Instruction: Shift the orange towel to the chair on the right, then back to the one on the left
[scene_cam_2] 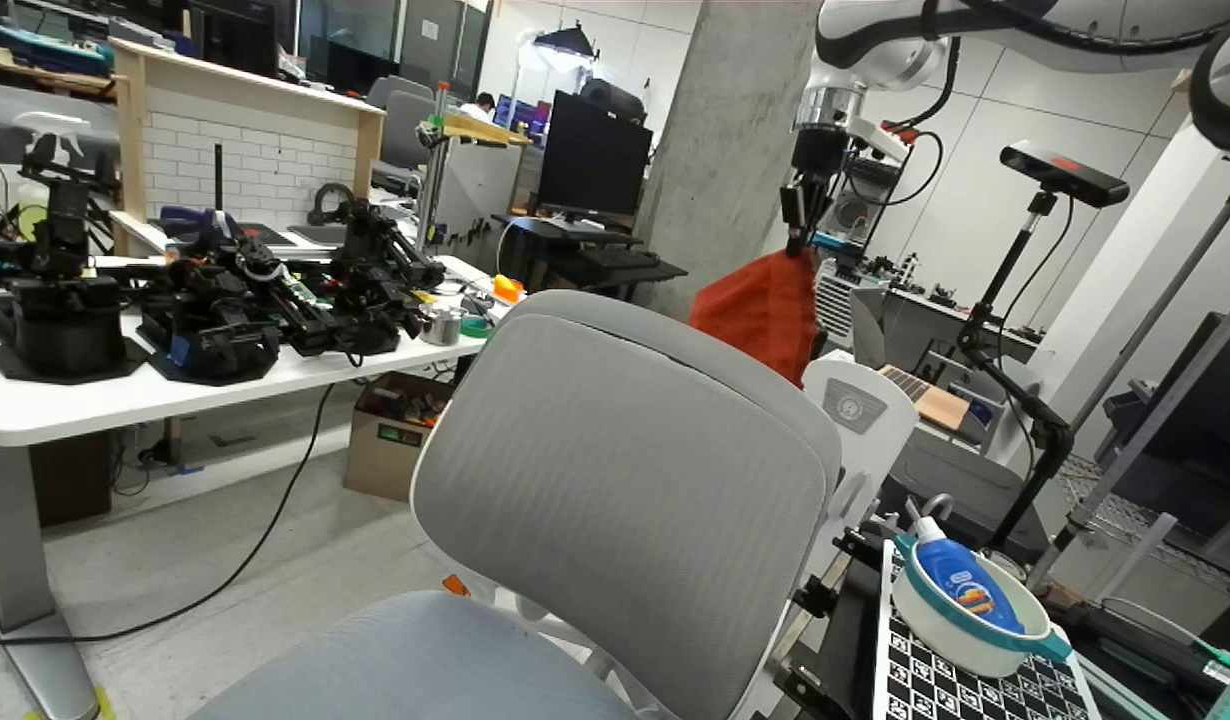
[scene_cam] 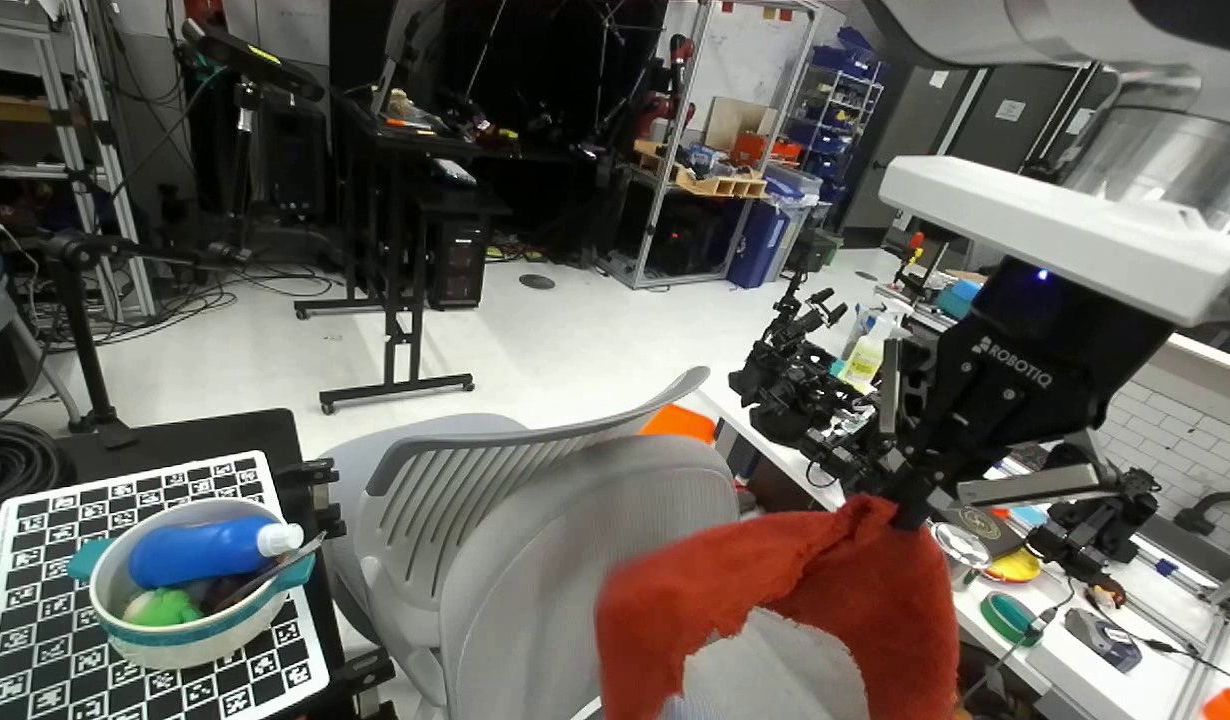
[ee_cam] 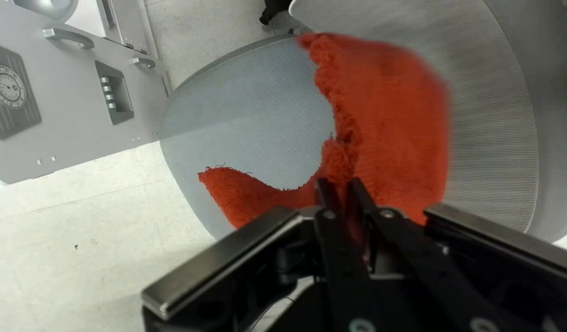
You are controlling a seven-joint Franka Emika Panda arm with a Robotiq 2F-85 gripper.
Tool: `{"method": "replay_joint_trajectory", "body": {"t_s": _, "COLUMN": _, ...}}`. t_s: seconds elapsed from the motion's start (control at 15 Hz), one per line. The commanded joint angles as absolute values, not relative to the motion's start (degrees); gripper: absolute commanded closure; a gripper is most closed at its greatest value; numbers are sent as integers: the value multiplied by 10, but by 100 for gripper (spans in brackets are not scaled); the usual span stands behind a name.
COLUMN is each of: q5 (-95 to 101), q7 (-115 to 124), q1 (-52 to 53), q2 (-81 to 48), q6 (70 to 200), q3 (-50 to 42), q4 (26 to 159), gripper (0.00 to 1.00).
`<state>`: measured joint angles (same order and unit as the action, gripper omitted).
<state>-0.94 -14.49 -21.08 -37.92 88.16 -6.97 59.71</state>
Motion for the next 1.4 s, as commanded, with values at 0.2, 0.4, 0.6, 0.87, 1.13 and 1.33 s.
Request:
{"method": "replay_joint_trajectory", "body": {"t_s": 0.2, "q5": -14, "q7": -148, "q1": -212, "q2": -423, "q6": 846, "q3": -64, "q4": 524, "gripper": 97}}
{"method": "replay_joint_trajectory", "body": {"t_s": 0.4, "q5": -2, "q7": -144, "q1": -188, "q2": -434, "q6": 861, "q3": -61, "q4": 546, "gripper": 97}}
{"method": "replay_joint_trajectory", "body": {"t_s": 0.6, "q5": 5, "q7": -141, "q1": -162, "q2": -448, "q6": 869, "q3": -63, "q4": 558, "gripper": 97}}
{"method": "replay_joint_trajectory", "body": {"t_s": 0.87, "q5": 12, "q7": -144, "q1": -138, "q2": -463, "q6": 869, "q3": -66, "q4": 564, "gripper": 97}}
{"method": "replay_joint_trajectory", "body": {"t_s": 1.13, "q5": 19, "q7": -147, "q1": -121, "q2": -439, "q6": 894, "q3": -64, "q4": 622, "gripper": 97}}
{"method": "replay_joint_trajectory", "body": {"t_s": 1.33, "q5": 14, "q7": -149, "q1": -99, "q2": -388, "q6": 973, "q3": -56, "q4": 723, "gripper": 97}}
